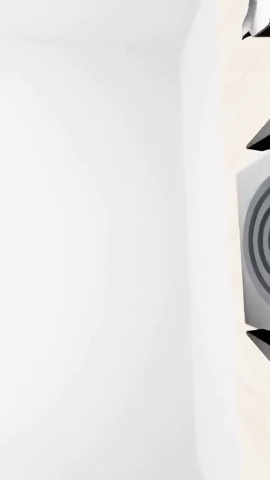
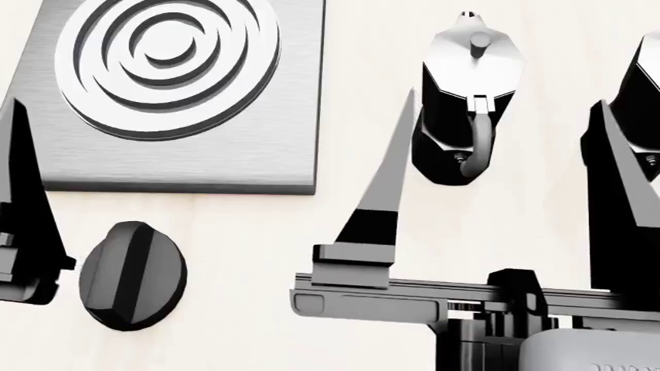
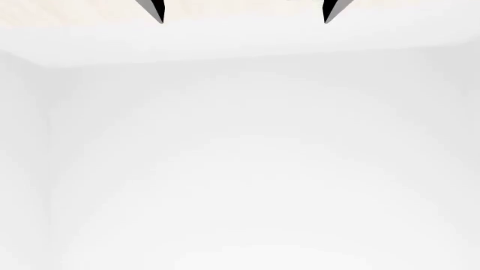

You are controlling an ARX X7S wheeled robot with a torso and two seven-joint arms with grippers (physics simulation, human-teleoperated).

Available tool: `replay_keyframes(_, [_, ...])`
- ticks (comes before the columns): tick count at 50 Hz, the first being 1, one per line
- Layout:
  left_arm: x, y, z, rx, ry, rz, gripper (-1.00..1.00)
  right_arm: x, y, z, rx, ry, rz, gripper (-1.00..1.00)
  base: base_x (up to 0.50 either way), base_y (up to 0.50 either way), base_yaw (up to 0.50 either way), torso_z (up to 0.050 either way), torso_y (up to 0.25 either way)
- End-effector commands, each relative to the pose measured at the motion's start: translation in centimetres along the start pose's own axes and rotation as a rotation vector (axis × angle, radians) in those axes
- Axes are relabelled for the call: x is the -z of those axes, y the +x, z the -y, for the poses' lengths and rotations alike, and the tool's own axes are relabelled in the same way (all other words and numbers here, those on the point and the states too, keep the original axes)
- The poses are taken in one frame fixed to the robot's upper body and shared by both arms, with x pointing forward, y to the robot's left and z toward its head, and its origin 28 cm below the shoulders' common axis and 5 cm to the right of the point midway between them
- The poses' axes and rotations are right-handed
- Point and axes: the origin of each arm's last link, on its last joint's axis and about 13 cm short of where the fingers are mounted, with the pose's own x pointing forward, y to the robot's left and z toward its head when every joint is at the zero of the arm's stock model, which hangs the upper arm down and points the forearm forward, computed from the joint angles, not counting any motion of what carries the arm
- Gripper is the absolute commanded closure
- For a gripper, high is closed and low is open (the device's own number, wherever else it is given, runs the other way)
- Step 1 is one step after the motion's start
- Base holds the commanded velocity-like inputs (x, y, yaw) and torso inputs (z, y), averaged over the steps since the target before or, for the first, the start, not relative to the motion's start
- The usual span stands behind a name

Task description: Turn off the stove.

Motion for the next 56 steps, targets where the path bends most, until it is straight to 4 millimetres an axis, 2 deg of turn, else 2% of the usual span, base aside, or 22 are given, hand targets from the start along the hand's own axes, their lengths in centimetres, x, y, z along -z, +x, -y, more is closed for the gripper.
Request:
replay_keyframes(1, [-0.3,0.4,0.0,0.003,0.004,0.015,-1.0,-0.3,0.4,-0.1,-0.003,-0.003,0.01,-1.0,0.0,0.0,0.0,0.0,0.0])
replay_keyframes(56, [-3.9,2.1,-0.3,-0.002,-0.012,0.137,-1.0,-4.1,2.9,-0.7,-0.018,0.028,0.11,-1.0,0.0,0.0,0.0,0.0,0.0])
